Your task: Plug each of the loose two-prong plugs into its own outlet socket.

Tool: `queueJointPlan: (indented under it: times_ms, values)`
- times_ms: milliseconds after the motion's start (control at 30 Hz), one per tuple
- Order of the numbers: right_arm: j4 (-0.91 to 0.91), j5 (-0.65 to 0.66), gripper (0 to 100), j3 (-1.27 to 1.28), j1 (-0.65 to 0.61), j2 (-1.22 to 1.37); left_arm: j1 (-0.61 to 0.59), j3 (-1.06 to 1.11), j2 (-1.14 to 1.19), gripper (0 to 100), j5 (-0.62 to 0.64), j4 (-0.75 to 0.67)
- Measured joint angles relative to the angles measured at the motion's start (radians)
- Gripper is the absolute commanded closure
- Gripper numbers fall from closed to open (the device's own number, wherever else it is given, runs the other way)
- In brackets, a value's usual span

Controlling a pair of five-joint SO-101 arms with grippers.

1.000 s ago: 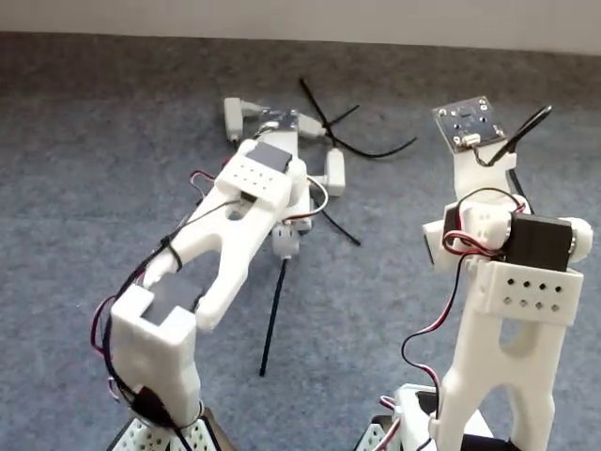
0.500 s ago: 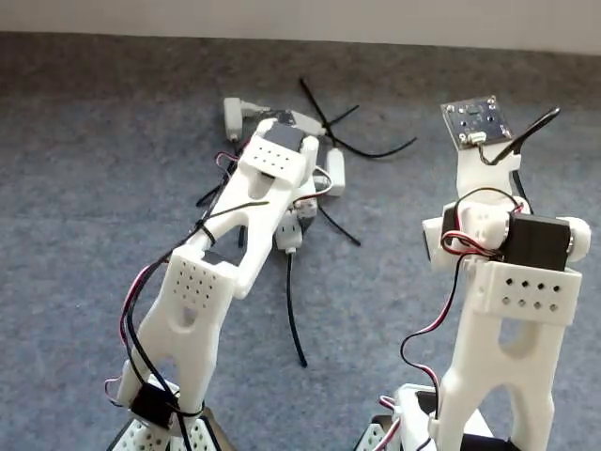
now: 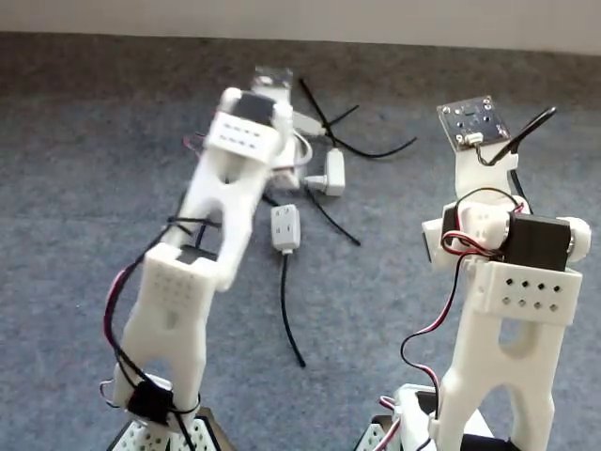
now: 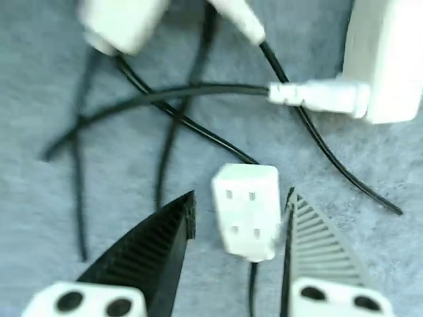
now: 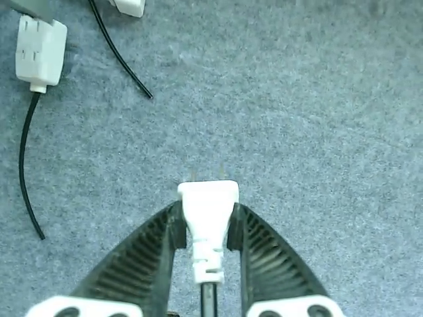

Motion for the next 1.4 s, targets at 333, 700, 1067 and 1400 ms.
queueJointPlan:
  times_ms: [333, 700, 1067, 1400]
  values:
    - [0.0, -0.072, 96.5, 0.0, -0.241, 0.014, -0.428, 0.195, -0.216, 77, -0.117, 0.003]
    - [-0.006, -0.258, 96.5, -0.201, -0.537, 0.502, -0.628, 0.453, -0.017, 77, 0.009, -0.152]
    - [0.0, -0.494, 96.5, -0.827, -0.655, 1.171, -0.687, 0.462, -0.009, 77, 0.169, -0.196]
    - [0.0, -0.6, 96.5, -1.171, -0.609, 1.452, -0.687, 0.462, -0.009, 77, 0.169, -0.196]
